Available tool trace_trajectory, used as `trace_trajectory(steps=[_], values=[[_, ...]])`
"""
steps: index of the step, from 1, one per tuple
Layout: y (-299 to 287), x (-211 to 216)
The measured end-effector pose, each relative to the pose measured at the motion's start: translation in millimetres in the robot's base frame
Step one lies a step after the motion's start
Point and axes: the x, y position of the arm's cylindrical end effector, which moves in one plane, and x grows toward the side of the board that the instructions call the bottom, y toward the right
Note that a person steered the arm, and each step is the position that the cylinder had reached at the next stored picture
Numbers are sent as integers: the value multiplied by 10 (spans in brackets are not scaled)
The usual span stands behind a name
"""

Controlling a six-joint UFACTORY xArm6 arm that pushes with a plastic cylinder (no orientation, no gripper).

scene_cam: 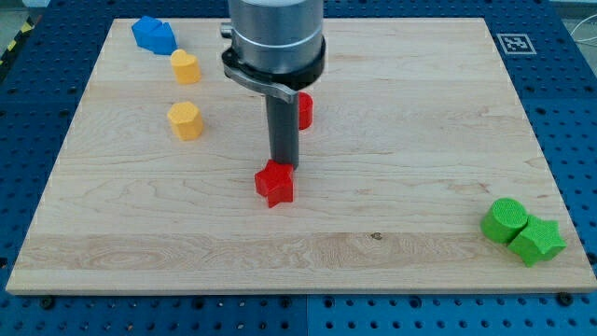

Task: Push red star to bottom center

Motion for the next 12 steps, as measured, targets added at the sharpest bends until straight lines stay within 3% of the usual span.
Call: trace_trajectory(steps=[2, 5, 7, 12], values=[[213, 230], [-192, -156], [-356, -106], [266, 715]])
